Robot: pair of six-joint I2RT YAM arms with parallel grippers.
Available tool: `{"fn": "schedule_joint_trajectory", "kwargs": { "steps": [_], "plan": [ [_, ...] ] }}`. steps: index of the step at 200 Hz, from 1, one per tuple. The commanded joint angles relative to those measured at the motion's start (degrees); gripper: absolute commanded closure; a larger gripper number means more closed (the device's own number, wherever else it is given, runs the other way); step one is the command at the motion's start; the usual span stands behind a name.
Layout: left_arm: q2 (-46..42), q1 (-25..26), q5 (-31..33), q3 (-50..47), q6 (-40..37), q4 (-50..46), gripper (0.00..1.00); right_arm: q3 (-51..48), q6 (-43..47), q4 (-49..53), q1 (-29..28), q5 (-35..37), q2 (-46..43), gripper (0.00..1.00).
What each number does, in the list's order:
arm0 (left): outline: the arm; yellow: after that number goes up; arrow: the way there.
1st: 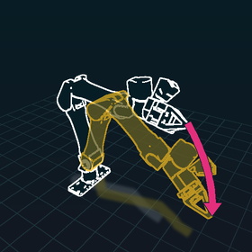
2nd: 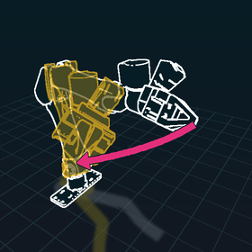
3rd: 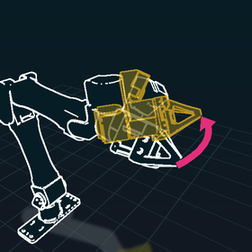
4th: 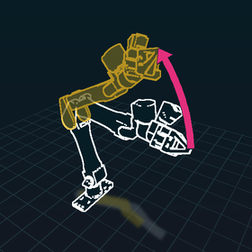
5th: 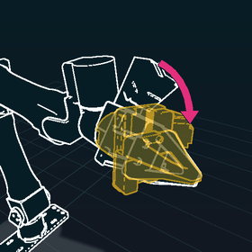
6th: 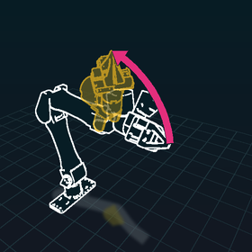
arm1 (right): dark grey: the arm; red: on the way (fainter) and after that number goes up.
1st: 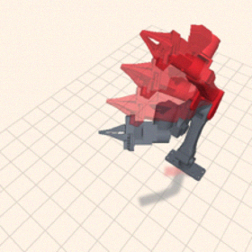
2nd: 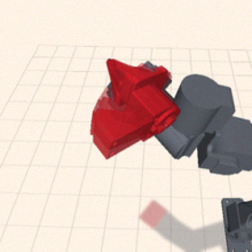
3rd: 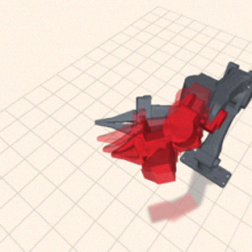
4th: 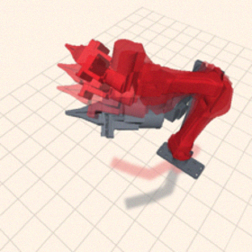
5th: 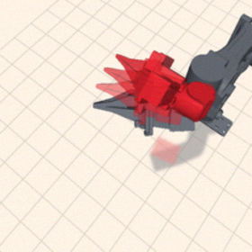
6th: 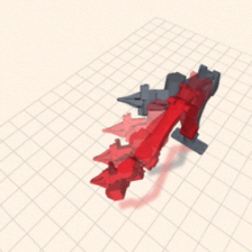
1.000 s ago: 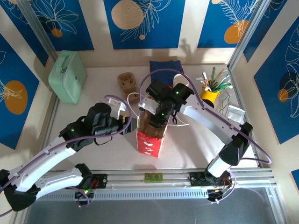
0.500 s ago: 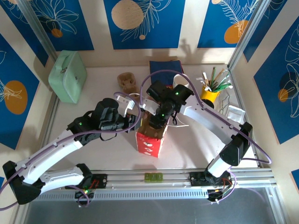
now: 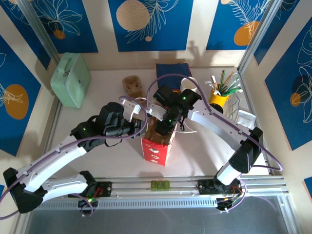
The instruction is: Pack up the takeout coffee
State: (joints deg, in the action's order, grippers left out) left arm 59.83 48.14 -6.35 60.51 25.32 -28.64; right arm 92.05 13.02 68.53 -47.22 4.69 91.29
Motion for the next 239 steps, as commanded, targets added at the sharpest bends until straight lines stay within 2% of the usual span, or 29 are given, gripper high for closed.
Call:
{"fn": "schedule_joint_trajectory", "kwargs": {
  "steps": [1, 49, 117, 239],
  "plan": [
    [0.66, 0.05, 1.13, 0.47, -1.56, 1.1, 0.72, -0.77, -0.89, 0.11, 0.23, -1.63, -1.69, 0.67],
    [0.67, 0.03, 4.76, 1.05, -1.46, -0.01, 0.86, -2.13, -0.89, -0.07, 0.29, -1.48, -2.67, 0.67],
    [0.4, 0.13, 9.0, 1.96, -0.17, -0.8, 0.97, -4.73, -1.25, 0.2, 0.12, -1.54, -1.8, 0.67],
    [0.5, 0.04, 9.51, 1.98, 3.77, 0.64, 0.98, -5.81, -5.18, -0.15, -1.56, 0.5, 2.72, 0.67]
  ]
}}
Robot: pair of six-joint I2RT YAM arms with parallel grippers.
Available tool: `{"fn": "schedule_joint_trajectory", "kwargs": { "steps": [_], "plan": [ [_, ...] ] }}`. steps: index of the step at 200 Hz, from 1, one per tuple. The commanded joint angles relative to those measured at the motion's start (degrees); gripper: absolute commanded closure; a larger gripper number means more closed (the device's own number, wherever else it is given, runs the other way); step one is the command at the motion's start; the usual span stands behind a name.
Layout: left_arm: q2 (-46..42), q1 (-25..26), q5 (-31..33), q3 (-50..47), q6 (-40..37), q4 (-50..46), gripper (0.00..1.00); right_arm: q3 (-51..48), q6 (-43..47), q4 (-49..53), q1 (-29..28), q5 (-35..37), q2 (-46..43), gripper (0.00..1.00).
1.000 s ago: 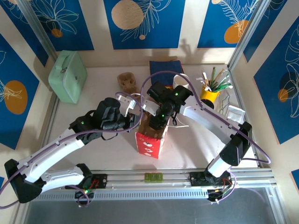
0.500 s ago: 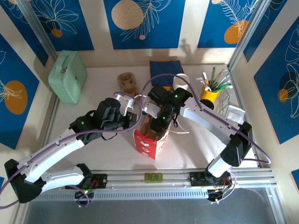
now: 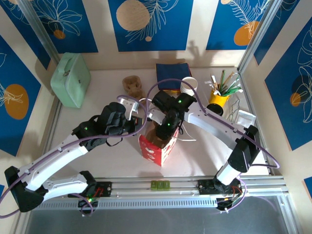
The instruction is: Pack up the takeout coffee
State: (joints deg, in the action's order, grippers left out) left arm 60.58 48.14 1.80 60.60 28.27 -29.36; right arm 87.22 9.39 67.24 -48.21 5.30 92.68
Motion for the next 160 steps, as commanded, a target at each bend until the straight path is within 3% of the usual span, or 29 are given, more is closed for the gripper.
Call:
{"fn": "schedule_joint_trajectory", "kwargs": {
  "steps": [1, 160],
  "plan": [
    [-0.26, 0.03, 1.31, 1.89, 0.86, 1.35, 0.98, -0.99, -1.6, 1.09, -0.62, -0.11, 1.39, 0.67],
    [-1.14, 0.09, 1.01, 0.44, 2.53, 3.14, 0.98, -3.35, -4.0, -0.36, -1.23, 0.31, 4.46, 0.67]
  ]
}}
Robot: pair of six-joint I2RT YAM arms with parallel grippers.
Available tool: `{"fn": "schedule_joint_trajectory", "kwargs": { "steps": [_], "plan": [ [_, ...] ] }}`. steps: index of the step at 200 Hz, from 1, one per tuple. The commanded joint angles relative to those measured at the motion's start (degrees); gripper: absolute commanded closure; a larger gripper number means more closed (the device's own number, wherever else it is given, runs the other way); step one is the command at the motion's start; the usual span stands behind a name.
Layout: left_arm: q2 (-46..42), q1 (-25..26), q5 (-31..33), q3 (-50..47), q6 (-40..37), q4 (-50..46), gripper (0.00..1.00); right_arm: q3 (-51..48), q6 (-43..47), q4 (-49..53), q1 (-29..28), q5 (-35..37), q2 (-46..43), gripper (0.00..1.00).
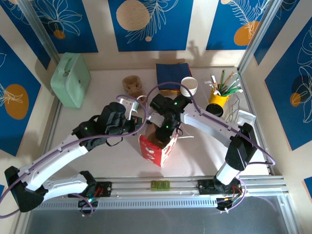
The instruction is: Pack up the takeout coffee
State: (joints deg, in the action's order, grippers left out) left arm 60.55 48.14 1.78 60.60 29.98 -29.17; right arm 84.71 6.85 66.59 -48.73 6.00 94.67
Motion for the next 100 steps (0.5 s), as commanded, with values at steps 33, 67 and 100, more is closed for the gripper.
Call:
{"fn": "schedule_joint_trajectory", "kwargs": {
  "steps": [33, 67, 100],
  "plan": [
    [-1.2, 0.07, 0.77, 0.31, 0.98, 3.13, 0.98, -1.02, -2.07, -0.35, -0.91, 0.33, 3.8, 0.68],
    [-1.22, 0.07, 1.03, 0.23, 1.04, 2.98, 0.98, -1.57, -2.19, -1.19, -1.21, 0.24, 4.45, 0.67],
    [-1.17, 0.1, 1.14, 0.19, 1.08, 3.11, 0.98, -1.72, -2.37, -1.28, -1.45, 0.15, 4.47, 0.67]
  ]
}}
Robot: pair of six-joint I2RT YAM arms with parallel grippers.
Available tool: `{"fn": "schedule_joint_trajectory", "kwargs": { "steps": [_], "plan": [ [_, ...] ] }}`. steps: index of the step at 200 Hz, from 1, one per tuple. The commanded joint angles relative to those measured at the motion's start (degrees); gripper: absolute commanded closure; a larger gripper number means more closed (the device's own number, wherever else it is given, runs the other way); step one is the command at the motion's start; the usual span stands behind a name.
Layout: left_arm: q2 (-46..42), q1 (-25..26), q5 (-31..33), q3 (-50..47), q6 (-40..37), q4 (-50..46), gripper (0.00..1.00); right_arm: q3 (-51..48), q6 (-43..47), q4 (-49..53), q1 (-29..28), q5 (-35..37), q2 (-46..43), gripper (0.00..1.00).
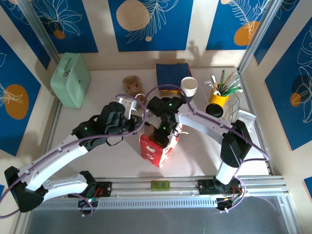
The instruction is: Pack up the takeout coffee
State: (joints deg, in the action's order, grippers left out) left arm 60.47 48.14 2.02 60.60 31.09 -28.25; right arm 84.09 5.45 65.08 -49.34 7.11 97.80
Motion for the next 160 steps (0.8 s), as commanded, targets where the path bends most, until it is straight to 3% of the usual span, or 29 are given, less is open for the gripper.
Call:
{"fn": "schedule_joint_trajectory", "kwargs": {
  "steps": [1, 45, 119, 160],
  "plan": [
    [-1.11, 0.11, 0.89, 0.16, -0.05, 2.21, 0.98, -1.03, -0.97, 0.23, -0.89, -0.96, 1.3, 0.67],
    [-1.14, 0.07, 0.15, 0.17, -0.13, 2.41, 0.97, 1.11, -0.89, 1.18, -0.84, -0.44, -0.79, 0.67],
    [-1.83, 0.11, -0.88, 0.39, -0.68, 3.13, 0.8, 1.87, -1.3, 2.46, -0.6, -0.01, -1.75, 0.64],
    [-2.02, 0.16, -0.58, 0.4, -0.69, 2.91, 0.78, 2.69, -2.03, 3.03, -0.4, 0.53, -1.39, 0.49]
  ]
}}
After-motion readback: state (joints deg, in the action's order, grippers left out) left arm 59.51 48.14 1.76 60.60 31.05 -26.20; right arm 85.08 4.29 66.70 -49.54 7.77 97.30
